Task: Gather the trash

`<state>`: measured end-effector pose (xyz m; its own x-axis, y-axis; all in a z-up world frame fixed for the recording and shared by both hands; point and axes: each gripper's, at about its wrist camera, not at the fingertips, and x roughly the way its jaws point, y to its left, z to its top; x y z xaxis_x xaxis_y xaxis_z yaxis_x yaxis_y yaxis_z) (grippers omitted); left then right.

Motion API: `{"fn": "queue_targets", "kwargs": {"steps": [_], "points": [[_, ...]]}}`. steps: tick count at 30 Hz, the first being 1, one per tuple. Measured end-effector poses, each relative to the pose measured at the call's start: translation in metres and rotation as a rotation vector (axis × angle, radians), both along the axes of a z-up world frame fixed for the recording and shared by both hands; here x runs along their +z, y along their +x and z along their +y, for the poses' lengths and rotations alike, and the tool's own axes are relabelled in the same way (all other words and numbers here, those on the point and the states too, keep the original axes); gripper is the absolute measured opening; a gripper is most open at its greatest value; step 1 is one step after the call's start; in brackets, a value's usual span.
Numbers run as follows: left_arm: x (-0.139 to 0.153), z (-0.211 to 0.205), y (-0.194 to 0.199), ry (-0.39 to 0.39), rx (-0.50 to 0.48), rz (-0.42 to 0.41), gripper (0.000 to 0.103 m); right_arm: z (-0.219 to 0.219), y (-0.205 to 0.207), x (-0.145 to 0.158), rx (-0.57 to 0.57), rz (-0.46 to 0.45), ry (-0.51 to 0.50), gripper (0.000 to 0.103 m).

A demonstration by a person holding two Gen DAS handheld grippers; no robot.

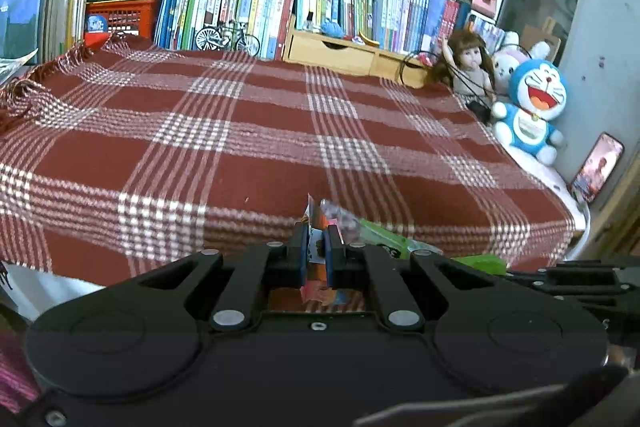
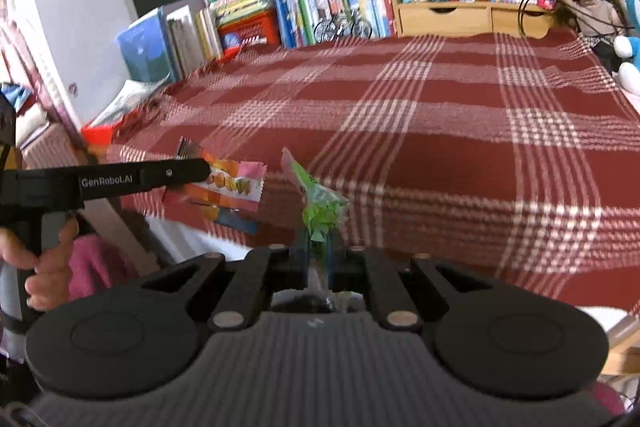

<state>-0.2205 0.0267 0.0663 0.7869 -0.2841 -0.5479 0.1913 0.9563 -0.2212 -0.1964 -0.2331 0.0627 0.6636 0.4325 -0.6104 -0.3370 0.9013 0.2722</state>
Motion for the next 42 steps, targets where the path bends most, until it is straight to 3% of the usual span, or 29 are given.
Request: {"fn": "queue_targets", "kwargs": {"steps": [6, 13, 25, 42], "points": [[-0.008, 0.011, -0.021, 0.037, -0.014, 0.002, 0.008, -0.002, -0.020, -0.006, 0.024, 0.053, -0.019, 0.012], [-0.031, 0.017, -0.029, 0.073, -0.042, 0.071, 0.008, 0.002, -0.027, -0.023, 0.052, 0.135, -0.048, 0.012], [-0.087, 0.015, -0.014, 0.078, -0.072, 0.236, 0.008, 0.014, -0.016, -0.060, 0.081, 0.280, -0.070, 0.013], [-0.137, 0.007, 0.013, 0.076, -0.065, 0.366, 0.009, 0.026, 0.019, -0.102, 0.122, 0.415, -0.054, 0.018]]}}
